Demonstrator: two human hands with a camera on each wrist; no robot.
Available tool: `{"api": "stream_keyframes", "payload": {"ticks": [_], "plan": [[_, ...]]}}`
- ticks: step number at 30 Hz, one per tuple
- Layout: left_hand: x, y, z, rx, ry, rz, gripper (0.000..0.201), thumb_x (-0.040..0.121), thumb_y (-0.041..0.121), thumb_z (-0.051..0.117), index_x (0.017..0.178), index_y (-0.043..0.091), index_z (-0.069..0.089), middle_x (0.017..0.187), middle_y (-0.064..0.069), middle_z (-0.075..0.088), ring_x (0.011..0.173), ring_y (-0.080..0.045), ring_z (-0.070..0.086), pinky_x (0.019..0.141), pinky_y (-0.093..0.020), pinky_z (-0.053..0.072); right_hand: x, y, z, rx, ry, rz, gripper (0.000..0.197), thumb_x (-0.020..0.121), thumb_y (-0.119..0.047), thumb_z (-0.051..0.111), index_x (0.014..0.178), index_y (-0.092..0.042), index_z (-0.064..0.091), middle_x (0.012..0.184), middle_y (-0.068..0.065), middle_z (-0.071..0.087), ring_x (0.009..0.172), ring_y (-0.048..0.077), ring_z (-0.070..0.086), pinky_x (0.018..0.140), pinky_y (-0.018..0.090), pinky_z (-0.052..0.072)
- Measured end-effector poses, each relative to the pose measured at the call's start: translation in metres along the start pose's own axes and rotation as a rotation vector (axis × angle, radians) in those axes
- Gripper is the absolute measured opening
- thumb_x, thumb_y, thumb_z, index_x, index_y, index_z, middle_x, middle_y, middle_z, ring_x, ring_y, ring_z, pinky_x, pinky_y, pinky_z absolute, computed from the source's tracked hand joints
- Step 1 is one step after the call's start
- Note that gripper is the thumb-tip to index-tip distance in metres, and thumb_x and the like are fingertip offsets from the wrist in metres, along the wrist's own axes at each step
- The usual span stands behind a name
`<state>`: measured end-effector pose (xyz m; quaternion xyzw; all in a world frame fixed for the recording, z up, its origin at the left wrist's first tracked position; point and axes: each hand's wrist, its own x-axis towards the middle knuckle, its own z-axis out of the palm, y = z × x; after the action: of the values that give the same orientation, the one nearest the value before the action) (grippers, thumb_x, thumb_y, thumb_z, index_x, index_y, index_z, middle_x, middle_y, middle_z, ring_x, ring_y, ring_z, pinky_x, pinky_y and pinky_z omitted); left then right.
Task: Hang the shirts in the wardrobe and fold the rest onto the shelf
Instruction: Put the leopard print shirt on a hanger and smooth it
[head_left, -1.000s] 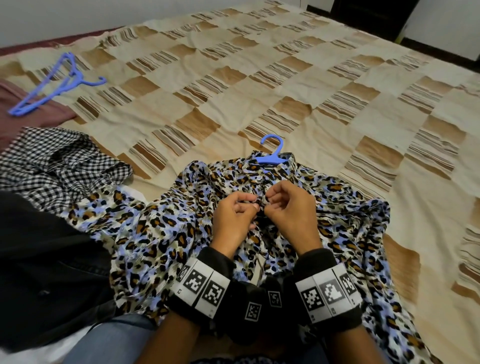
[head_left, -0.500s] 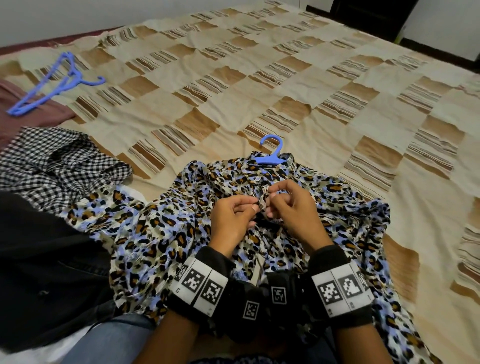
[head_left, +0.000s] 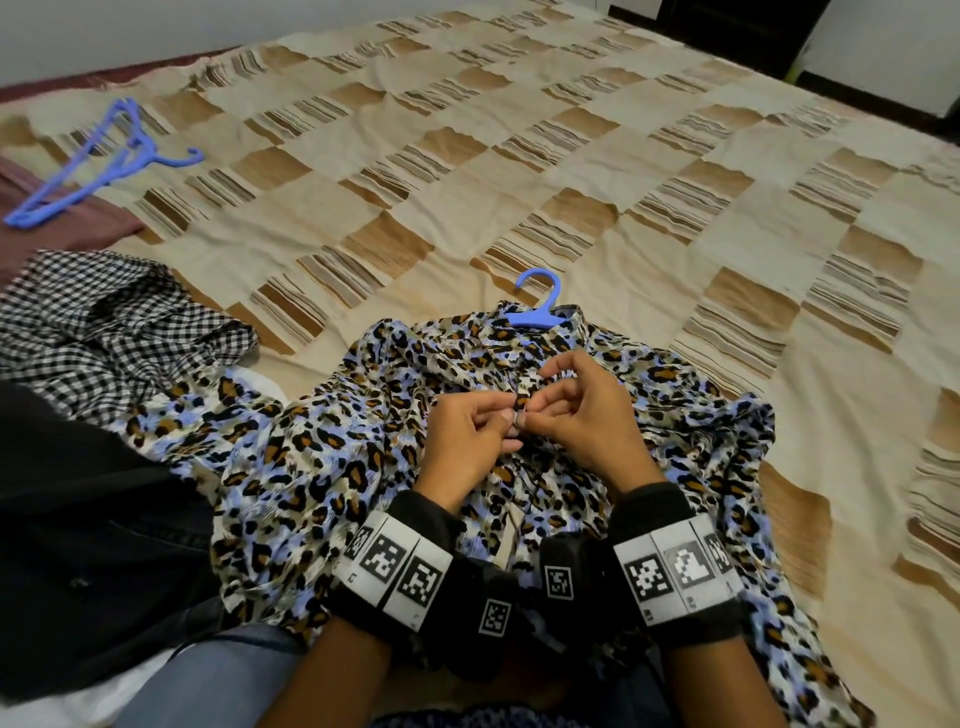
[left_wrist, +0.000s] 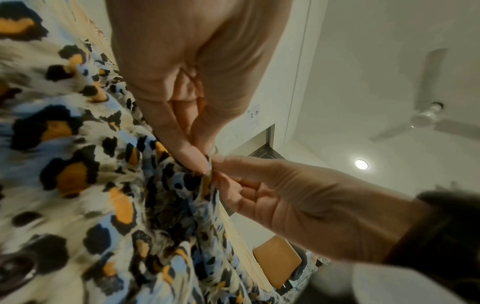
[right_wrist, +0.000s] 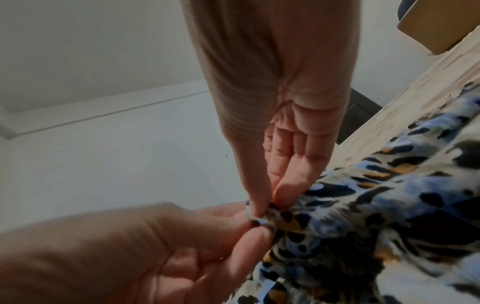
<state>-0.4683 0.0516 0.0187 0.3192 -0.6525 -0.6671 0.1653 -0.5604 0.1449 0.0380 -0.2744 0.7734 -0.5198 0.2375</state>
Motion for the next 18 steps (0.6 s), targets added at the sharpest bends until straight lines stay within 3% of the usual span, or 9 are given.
{"api": "stream_keyframes", "payload": {"ticks": [2, 6, 9, 15, 18], "plan": [[0.0, 0.001, 0.002, -0.034, -0.004, -0.007, 0.022, 0.091, 0.007, 0.057, 0.111, -0.001, 0.062, 0.08, -0.005, 0.068, 0.066, -0.006, 0.066, 0.06, -0.016, 0.055, 0.0, -0.001, 0.002, -0.011, -0.017, -0.026, 0.04, 0.071, 0.007, 0.075, 0.097, -0.01, 0.05, 0.07, 0.007, 0.062, 0.051, 0.0, 0.054, 0.053, 0.011, 0.047], [-0.001, 0.001, 0.002, -0.066, 0.052, -0.014, 0.014, 0.087, 0.011, 0.063, 0.1, 0.004, 0.065, 0.074, -0.002, 0.069, 0.06, -0.002, 0.065, 0.056, -0.016, 0.054, -0.002, -0.003, 0.01, -0.096, -0.031, -0.086, 0.034, 0.074, 0.006, 0.071, 0.098, -0.01, 0.053, 0.071, 0.01, 0.06, 0.05, -0.002, 0.049, 0.051, 0.01, 0.043], [-0.002, 0.002, -0.001, -0.124, 0.082, -0.032, 0.007, 0.089, 0.01, 0.06, 0.092, 0.007, 0.065, 0.071, -0.004, 0.068, 0.058, -0.004, 0.064, 0.054, -0.015, 0.053, -0.002, -0.006, 0.01, -0.08, -0.041, -0.072, 0.041, 0.071, 0.009, 0.073, 0.1, -0.011, 0.052, 0.071, 0.005, 0.058, 0.051, -0.003, 0.051, 0.053, 0.01, 0.045], [-0.003, 0.005, 0.0, -0.198, 0.123, -0.057, 0.005, 0.088, 0.008, 0.061, 0.086, 0.009, 0.065, 0.067, -0.005, 0.067, 0.054, -0.005, 0.064, 0.053, -0.014, 0.052, -0.004, -0.01, 0.007, -0.052, -0.042, -0.08, 0.046, 0.068, 0.009, 0.077, 0.101, -0.012, 0.051, 0.076, 0.012, 0.063, 0.06, 0.011, 0.057, 0.058, 0.014, 0.051], [-0.003, 0.006, -0.002, -0.287, 0.15, -0.089, 0.003, 0.086, 0.005, 0.064, 0.084, 0.007, 0.065, 0.064, -0.006, 0.068, 0.053, -0.007, 0.064, 0.054, -0.015, 0.054, -0.004, -0.011, 0.006, -0.036, -0.023, -0.081, 0.046, 0.067, 0.007, 0.079, 0.1, -0.011, 0.051, 0.072, 0.008, 0.065, 0.057, 0.007, 0.06, 0.057, 0.014, 0.051]]}}
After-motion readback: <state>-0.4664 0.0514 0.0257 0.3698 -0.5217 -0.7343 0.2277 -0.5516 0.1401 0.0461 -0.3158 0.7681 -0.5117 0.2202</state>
